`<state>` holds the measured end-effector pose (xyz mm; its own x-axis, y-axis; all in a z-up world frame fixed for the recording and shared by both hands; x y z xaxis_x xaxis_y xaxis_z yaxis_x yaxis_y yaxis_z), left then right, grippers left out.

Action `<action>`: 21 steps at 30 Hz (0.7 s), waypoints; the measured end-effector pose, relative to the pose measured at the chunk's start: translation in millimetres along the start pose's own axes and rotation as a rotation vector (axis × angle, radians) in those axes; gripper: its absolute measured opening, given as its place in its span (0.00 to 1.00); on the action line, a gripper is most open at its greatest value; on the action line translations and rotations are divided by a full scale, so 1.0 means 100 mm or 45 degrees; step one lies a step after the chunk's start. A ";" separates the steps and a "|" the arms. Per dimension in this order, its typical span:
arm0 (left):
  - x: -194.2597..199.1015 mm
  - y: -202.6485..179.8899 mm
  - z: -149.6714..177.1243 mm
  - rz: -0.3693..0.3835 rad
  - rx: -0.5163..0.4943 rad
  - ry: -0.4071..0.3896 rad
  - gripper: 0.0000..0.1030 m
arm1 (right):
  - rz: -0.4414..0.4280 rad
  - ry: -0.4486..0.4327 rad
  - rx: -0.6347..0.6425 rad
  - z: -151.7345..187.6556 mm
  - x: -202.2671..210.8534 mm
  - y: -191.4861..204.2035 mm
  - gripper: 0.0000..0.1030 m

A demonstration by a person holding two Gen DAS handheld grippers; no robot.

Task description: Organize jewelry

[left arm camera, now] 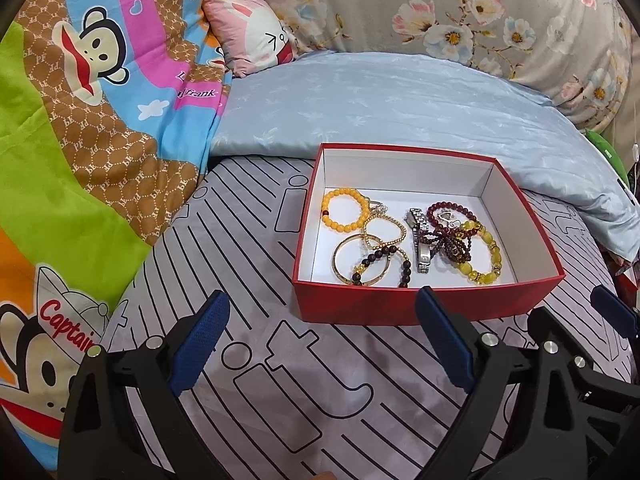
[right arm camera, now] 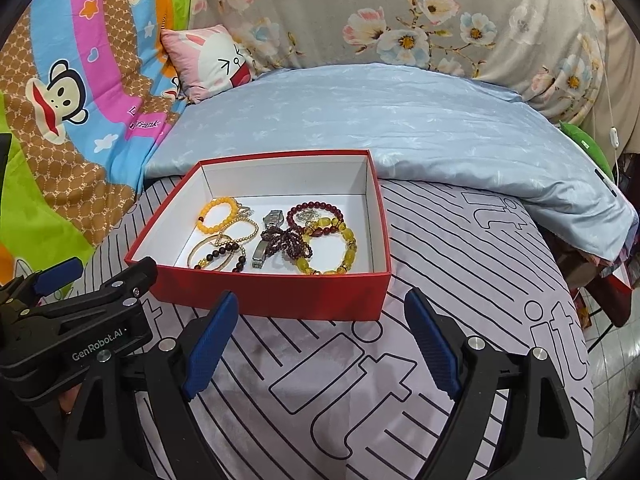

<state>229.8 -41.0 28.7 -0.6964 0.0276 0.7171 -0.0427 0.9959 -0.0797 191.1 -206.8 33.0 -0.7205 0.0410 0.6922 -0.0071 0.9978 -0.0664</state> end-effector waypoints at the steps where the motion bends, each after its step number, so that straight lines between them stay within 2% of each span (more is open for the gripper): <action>1: 0.00 0.00 -0.01 0.002 0.001 0.000 0.87 | 0.000 -0.001 0.000 -0.01 0.00 0.00 0.79; 21: 0.02 -0.01 -0.10 -0.007 -0.002 0.015 0.87 | -0.011 -0.008 -0.010 -0.12 0.01 -0.04 0.79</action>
<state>235.7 -41.2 37.6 -0.6875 0.0228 0.7258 -0.0454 0.9962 -0.0743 198.4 -210.2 42.6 -0.7247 0.0321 0.6883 -0.0081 0.9984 -0.0551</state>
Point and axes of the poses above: each gripper's, at about its wrist camera, not at the fingertips, and x roughly against the way its jaws point, y to its left, z to its underside, the point moved 5 cm from there along -x, roughly the way its jaws point, and after that the axes turned 8 degrees about x, right-handed, at the moved point
